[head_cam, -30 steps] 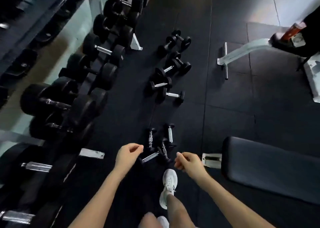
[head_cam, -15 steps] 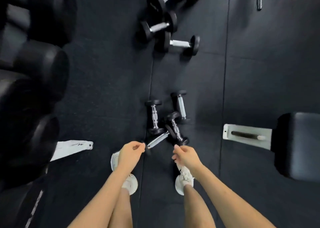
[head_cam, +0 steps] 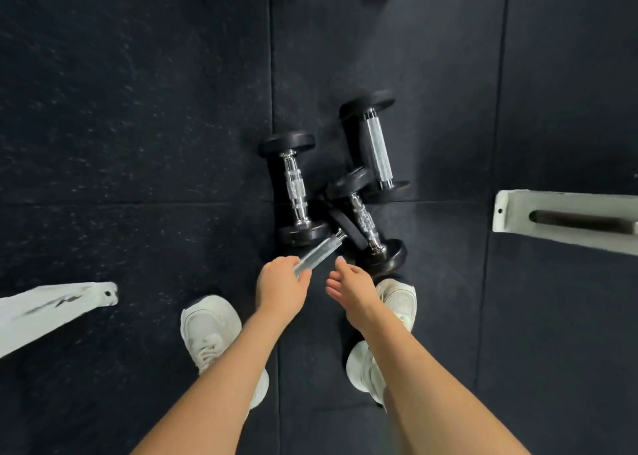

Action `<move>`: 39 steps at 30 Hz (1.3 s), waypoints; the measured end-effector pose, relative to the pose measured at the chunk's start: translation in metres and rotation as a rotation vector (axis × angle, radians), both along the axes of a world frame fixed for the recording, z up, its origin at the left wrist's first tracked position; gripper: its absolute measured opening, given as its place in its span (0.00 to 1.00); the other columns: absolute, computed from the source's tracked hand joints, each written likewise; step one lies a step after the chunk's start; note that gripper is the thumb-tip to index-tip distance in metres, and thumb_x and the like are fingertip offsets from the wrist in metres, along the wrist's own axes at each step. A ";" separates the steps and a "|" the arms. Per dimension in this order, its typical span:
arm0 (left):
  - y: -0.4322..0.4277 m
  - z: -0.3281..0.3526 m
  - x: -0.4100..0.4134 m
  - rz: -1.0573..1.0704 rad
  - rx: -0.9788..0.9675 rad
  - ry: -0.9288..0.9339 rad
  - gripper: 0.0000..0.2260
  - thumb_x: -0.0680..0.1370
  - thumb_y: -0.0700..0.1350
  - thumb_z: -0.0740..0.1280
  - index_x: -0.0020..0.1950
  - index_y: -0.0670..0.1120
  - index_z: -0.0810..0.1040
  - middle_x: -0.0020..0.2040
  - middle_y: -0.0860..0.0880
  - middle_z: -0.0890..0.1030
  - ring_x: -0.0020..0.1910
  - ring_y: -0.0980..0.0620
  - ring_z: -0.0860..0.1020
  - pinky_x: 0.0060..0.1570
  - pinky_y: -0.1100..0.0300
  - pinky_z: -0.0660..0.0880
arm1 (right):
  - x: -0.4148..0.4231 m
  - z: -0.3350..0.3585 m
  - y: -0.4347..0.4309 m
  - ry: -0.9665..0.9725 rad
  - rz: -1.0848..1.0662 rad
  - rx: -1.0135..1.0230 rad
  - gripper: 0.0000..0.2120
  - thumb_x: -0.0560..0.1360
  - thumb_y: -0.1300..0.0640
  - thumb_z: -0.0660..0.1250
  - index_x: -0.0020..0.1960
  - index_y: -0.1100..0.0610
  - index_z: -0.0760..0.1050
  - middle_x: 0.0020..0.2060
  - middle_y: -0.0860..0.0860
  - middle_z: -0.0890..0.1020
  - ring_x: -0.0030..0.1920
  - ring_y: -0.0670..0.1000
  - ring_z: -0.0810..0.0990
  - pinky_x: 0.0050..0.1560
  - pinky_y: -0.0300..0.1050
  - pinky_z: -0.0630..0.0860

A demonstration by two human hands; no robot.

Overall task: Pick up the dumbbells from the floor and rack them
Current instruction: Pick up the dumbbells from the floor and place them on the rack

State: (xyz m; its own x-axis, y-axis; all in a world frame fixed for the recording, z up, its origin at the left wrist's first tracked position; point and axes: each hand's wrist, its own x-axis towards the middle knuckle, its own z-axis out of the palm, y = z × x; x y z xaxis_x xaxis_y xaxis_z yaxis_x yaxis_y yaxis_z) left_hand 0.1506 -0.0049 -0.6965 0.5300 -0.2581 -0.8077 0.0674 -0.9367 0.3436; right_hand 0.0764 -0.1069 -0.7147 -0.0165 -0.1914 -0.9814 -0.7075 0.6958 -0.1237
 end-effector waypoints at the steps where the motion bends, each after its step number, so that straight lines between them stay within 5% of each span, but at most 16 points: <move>1: -0.004 -0.014 -0.002 -0.060 0.011 0.006 0.15 0.78 0.48 0.62 0.60 0.41 0.76 0.59 0.44 0.79 0.59 0.45 0.76 0.56 0.54 0.71 | -0.001 -0.014 -0.001 0.003 -0.018 0.003 0.11 0.81 0.51 0.59 0.41 0.54 0.65 0.28 0.46 0.68 0.30 0.44 0.69 0.39 0.37 0.72; 3: -0.010 -0.040 -0.005 -0.174 0.043 0.031 0.19 0.79 0.52 0.61 0.63 0.41 0.73 0.60 0.44 0.78 0.60 0.45 0.75 0.57 0.54 0.71 | 0.000 -0.037 -0.004 -0.014 -0.057 0.005 0.10 0.81 0.48 0.59 0.49 0.56 0.69 0.37 0.48 0.73 0.40 0.46 0.74 0.48 0.40 0.74; 6: -0.010 -0.059 -0.007 -0.314 0.108 0.132 0.21 0.79 0.57 0.57 0.62 0.42 0.72 0.59 0.42 0.78 0.57 0.43 0.76 0.52 0.52 0.73 | 0.006 -0.052 -0.007 -0.080 -0.135 0.036 0.17 0.80 0.48 0.59 0.55 0.62 0.74 0.39 0.51 0.79 0.38 0.47 0.78 0.43 0.40 0.76; 11: -0.012 -0.101 -0.004 -0.314 0.109 0.261 0.20 0.80 0.55 0.55 0.60 0.40 0.74 0.57 0.42 0.79 0.56 0.42 0.77 0.55 0.51 0.73 | 0.016 -0.084 -0.009 -0.048 -0.211 0.028 0.23 0.80 0.48 0.59 0.63 0.67 0.72 0.56 0.62 0.81 0.52 0.58 0.80 0.43 0.47 0.79; 18: -0.014 -0.073 -0.010 -0.470 0.155 0.174 0.20 0.81 0.57 0.52 0.57 0.43 0.74 0.54 0.43 0.80 0.53 0.43 0.78 0.48 0.54 0.71 | 0.012 -0.057 -0.007 -0.011 -0.224 0.029 0.27 0.81 0.48 0.58 0.66 0.70 0.66 0.50 0.60 0.79 0.45 0.56 0.81 0.41 0.49 0.79; 26: -0.002 0.068 -0.010 -0.433 0.114 0.182 0.20 0.81 0.56 0.53 0.59 0.44 0.74 0.55 0.44 0.80 0.54 0.43 0.78 0.50 0.53 0.73 | 0.011 0.080 0.003 -0.012 -0.185 0.002 0.26 0.80 0.48 0.59 0.65 0.70 0.68 0.47 0.60 0.79 0.45 0.57 0.80 0.42 0.48 0.78; 33: 0.011 0.261 0.039 -0.366 0.076 0.122 0.20 0.80 0.56 0.55 0.54 0.40 0.74 0.53 0.43 0.80 0.52 0.42 0.79 0.45 0.53 0.71 | 0.066 0.281 0.014 -0.091 -0.143 -0.025 0.24 0.80 0.48 0.60 0.66 0.67 0.68 0.54 0.59 0.76 0.58 0.61 0.77 0.56 0.55 0.77; 39: 0.037 0.437 0.079 -0.273 0.056 -0.014 0.18 0.80 0.57 0.55 0.45 0.44 0.73 0.45 0.44 0.80 0.44 0.44 0.78 0.40 0.56 0.69 | 0.118 0.448 0.032 -0.203 -0.023 -0.060 0.24 0.79 0.47 0.61 0.64 0.66 0.69 0.57 0.62 0.78 0.55 0.63 0.79 0.58 0.61 0.77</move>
